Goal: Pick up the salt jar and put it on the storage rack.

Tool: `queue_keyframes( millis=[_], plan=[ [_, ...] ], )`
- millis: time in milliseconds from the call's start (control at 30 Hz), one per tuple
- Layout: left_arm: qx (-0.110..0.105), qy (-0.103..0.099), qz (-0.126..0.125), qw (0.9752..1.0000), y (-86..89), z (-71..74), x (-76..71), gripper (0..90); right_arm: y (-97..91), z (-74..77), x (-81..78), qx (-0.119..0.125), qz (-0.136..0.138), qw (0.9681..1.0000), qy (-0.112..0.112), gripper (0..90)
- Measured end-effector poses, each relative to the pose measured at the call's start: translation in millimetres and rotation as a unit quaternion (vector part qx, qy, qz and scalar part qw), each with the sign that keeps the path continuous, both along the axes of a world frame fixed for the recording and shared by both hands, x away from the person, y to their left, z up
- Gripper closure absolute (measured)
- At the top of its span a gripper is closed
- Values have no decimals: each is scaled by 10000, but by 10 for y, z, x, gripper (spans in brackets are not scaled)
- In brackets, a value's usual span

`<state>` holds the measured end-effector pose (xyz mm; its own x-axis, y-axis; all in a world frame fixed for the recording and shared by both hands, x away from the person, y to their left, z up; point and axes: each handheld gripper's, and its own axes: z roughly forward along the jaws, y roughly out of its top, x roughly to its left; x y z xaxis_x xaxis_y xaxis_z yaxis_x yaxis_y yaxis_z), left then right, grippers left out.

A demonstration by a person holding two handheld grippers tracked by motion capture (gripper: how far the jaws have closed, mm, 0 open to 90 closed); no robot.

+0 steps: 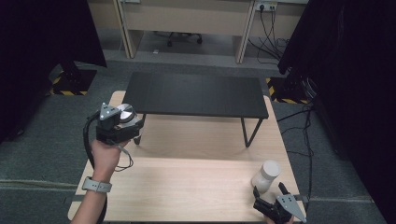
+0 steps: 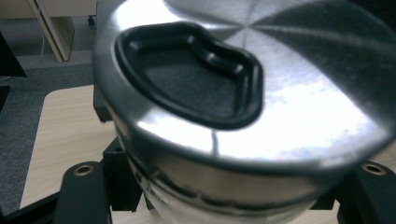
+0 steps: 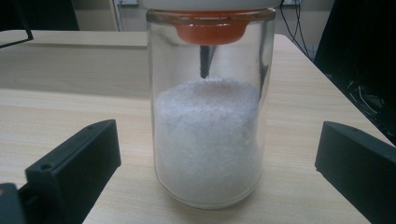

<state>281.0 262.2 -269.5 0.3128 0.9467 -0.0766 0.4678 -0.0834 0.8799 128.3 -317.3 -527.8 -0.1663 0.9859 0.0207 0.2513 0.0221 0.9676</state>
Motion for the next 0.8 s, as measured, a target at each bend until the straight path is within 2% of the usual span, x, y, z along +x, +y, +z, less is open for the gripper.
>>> queue_keyframes(
  millis=[400,800],
  plan=[
    [85,-135,-64,9999,-91,233,231,309,8,6,5,-16,-12,10000,16,3],
    [167,-229,-105,9995,-166,345,555,308,23,-15,-9,-12,-55,10000,-58,3]
  ],
)
